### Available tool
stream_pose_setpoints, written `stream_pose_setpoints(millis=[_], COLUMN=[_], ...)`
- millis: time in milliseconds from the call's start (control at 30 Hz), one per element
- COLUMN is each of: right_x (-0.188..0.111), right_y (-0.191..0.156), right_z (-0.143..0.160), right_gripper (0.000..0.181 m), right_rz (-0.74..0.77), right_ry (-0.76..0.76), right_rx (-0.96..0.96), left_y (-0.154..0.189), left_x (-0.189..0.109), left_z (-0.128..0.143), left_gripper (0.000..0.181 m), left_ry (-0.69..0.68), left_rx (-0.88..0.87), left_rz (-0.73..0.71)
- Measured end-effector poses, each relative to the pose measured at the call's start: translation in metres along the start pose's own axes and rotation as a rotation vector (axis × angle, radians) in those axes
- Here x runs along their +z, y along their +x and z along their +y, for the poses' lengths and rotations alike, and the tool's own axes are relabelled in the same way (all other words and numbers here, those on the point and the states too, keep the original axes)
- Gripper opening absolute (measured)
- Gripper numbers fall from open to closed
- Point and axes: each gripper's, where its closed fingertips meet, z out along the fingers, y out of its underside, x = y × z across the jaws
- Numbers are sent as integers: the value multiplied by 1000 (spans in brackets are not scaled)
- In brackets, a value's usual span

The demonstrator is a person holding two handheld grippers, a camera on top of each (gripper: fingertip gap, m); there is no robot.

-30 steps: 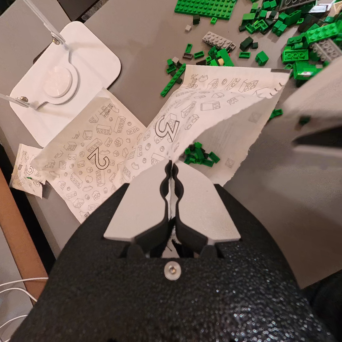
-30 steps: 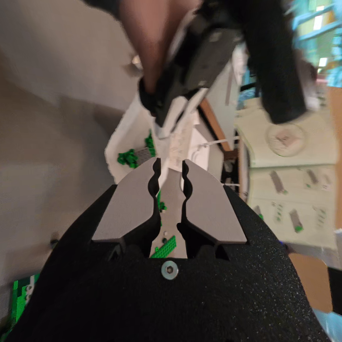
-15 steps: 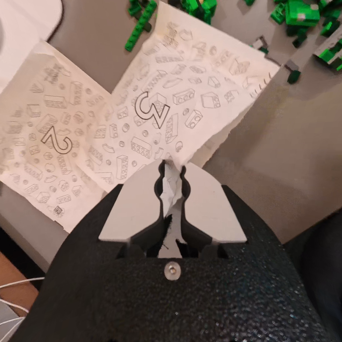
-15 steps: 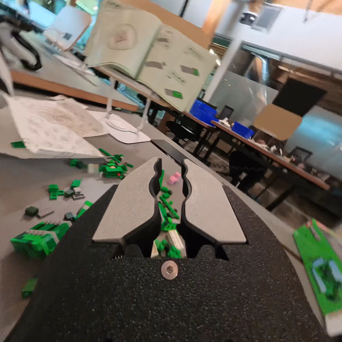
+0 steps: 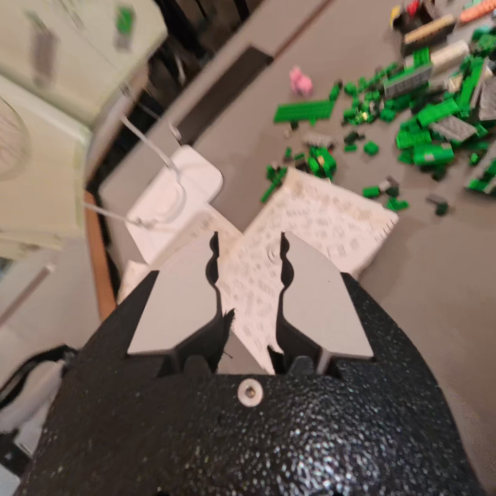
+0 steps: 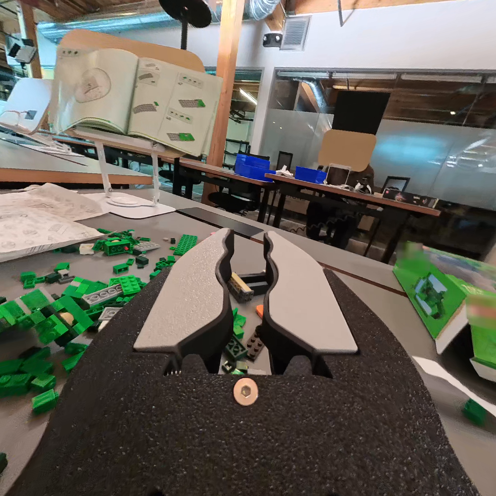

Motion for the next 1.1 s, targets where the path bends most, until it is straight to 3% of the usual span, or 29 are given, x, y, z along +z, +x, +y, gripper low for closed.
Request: stream_pose_setpoints(millis=[33,100,167,267,367,500,600,767,933,1100], right_x=[0,2,4,8,7,1,-1,2,1,0], right_y=[-3,-11,-22,-37,-52,-68,-74,-69,-68,-74], right_z=[-1,-2,0,9,9,4,4,9,8,9], right_gripper=[20,18,17,17,15,13,11,10,9,9], right_rz=[-11,-42,-105,-189,-277,-386,-443,-469,-474,-491], right_ry=[8,20,13,-44,-30,7,8,-28,-24,-31], right_rx=[-21,-56,-75,-94,-106,-96,-68,37,65,22], left_y=[-1,1,-11,-5,-2,-43,-88,-123,-143,-139], left_x=[6,23,38,65,111,165,178,213,223,232], left_z=[-14,-43,-76,-120,-143,-156,-168,-159,-159,-155], left_gripper=[42,48,70,60,56,75,103,88,73,59], left_ry=[68,193,322,452,436,354,366,248,192,171], left_rx=[39,150,289,653,884,774,713,829,844,864], left_rz=[-54,-166,-407,-654,-695,-671,-794,-790,-855,-788])
